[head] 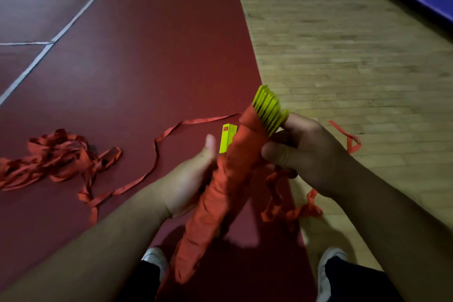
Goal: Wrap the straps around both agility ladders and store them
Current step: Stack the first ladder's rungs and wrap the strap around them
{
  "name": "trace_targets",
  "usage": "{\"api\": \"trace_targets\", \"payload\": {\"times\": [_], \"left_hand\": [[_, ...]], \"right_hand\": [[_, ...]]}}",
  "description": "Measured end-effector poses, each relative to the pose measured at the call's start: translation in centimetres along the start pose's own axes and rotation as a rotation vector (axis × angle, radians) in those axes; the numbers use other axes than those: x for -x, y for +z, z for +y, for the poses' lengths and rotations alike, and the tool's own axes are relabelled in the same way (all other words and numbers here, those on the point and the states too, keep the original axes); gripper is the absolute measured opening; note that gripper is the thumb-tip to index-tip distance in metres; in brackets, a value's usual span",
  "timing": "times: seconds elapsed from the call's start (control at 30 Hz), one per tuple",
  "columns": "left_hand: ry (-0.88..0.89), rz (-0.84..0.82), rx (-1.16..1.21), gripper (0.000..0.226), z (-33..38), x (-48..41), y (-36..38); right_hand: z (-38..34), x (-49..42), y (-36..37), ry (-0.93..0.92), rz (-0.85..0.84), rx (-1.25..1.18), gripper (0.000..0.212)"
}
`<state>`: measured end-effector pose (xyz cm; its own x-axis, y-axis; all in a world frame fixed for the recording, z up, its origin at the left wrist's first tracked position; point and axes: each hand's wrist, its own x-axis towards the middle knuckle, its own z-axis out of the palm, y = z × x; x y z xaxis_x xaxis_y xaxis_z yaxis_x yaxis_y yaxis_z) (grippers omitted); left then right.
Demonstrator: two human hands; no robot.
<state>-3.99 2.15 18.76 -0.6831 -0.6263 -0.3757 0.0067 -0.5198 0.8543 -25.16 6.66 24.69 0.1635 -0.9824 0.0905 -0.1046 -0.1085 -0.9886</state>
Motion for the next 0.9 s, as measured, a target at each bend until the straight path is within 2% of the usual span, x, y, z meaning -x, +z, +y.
{"api": "trace_targets", "payload": {"times": [0.03, 0.1, 0.17, 0.2, 0.27, 0.37, 0.57, 0.67, 0.73, 0.83, 0.9], "left_hand": [[0.086, -0.018, -0.085, 0.081, -0.1, -0.1, -0.3], [0.248, 0.002, -0.444, 0.075, -0.4, -0.2, -0.2], [0.320, 0.164, -0.705, 0.075, -0.6, -0.5, 0.2], [0.341, 0.235, -0.732, 0.072, -0.7, -0.6, 0.4], [0.358, 0.250, -0.681, 0.066, -0.7, -0.8, 0.2], [0.402, 0.216, -0.607, 0.060, -0.4, -1.0, -0.7], [0.396, 0.251, -0.466, 0.036, 0.2, -0.9, -1.6], [0.394, 0.219, -0.394, 0.035, 0.4, -0.8, -1.4], [0.399, 0.184, -0.412, 0.047, 0.3, -0.7, -1.4], [0.428, 0.156, -0.524, 0.082, 0.2, -0.6, -1.4], [0.484, 0.183, -0.574, 0.090, 0.5, -0.5, -1.0]], "right_hand": [[0.0, -0.1, 0.2, 0.029, 0.052, -0.002, 0.036], [0.0, -0.3, 0.6, 0.085, 0.127, -0.030, 0.042], [0.0, -0.4, 0.9, 0.104, 0.154, -0.037, 0.042], [0.0, -0.4, 0.9, 0.105, 0.133, -0.018, 0.040], [-0.3, -0.4, 0.7, 0.119, 0.070, -0.014, 0.033], [-0.2, -0.4, -0.4, 0.140, 0.062, -0.001, 0.024], [1.0, -0.1, -1.4, 0.038, 0.173, 0.465, 0.022], [1.2, -0.1, -1.1, -0.045, 0.167, 0.599, 0.025], [1.4, -0.1, -0.7, -0.067, 0.142, 0.640, 0.030], [2.0, -0.2, -0.7, -0.032, 0.153, 0.686, 0.032], [2.4, -0.3, -0.9, 0.003, 0.179, 0.670, 0.028]]}}
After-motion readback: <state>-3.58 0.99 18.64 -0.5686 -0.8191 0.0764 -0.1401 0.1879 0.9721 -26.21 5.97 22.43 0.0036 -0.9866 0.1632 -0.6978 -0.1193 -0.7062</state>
